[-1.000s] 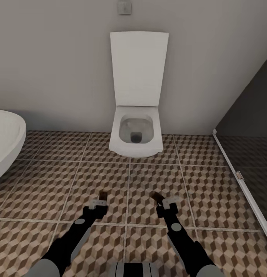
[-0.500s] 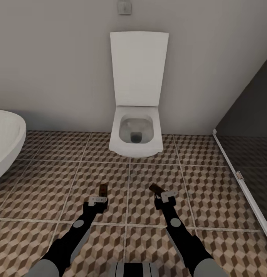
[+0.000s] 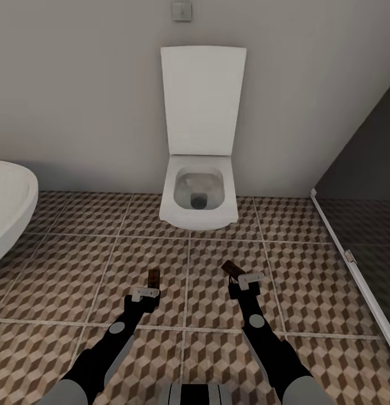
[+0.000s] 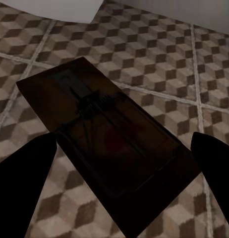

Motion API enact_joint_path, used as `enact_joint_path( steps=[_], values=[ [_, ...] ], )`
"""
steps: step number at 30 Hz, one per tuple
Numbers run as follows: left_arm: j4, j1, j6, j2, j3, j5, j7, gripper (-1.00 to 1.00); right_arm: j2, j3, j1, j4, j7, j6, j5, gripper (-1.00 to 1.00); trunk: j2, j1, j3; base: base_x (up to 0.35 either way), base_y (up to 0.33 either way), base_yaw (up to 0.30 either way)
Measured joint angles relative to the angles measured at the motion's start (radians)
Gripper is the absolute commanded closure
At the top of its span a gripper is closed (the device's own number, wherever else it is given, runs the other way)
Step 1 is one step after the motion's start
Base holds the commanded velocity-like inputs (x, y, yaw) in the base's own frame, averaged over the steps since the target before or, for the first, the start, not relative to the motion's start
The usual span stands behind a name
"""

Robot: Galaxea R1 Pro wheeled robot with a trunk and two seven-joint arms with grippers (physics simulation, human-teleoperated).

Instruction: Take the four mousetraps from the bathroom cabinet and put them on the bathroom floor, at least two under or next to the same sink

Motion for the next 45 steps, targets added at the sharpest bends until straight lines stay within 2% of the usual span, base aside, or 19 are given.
enact_joint_path(
  steps=[7,10,17,45],
  values=[
    [0.001,0.000,0.001,0.000,-0.001,0.000,0.000,1.00,0.000,0.000,0.000,-0.003,0.000,0.001,-0.001,1.00,0.000,0.000,0.000,0.000,0.000,0.000],
    [0.002,0.000,0.001,0.000,-0.012,0.001,0.000,1.00,0.000,0.001,0.000,-0.004,0.000,0.002,-0.002,1.00,-0.021,0.011,-0.010,0.000,0.000,0.000],
    [0.003,0.000,0.001,0.000,-0.036,0.001,0.001,1.00,0.000,0.001,0.000,-0.003,0.000,0.002,-0.002,1.00,-0.070,0.038,-0.038,0.000,0.000,0.000],
    [0.001,0.000,0.001,0.000,-0.037,0.001,0.001,1.00,-0.001,0.002,0.000,-0.004,0.000,0.002,-0.002,1.00,-0.266,0.146,-0.160,0.000,0.000,0.000]
  ],
)
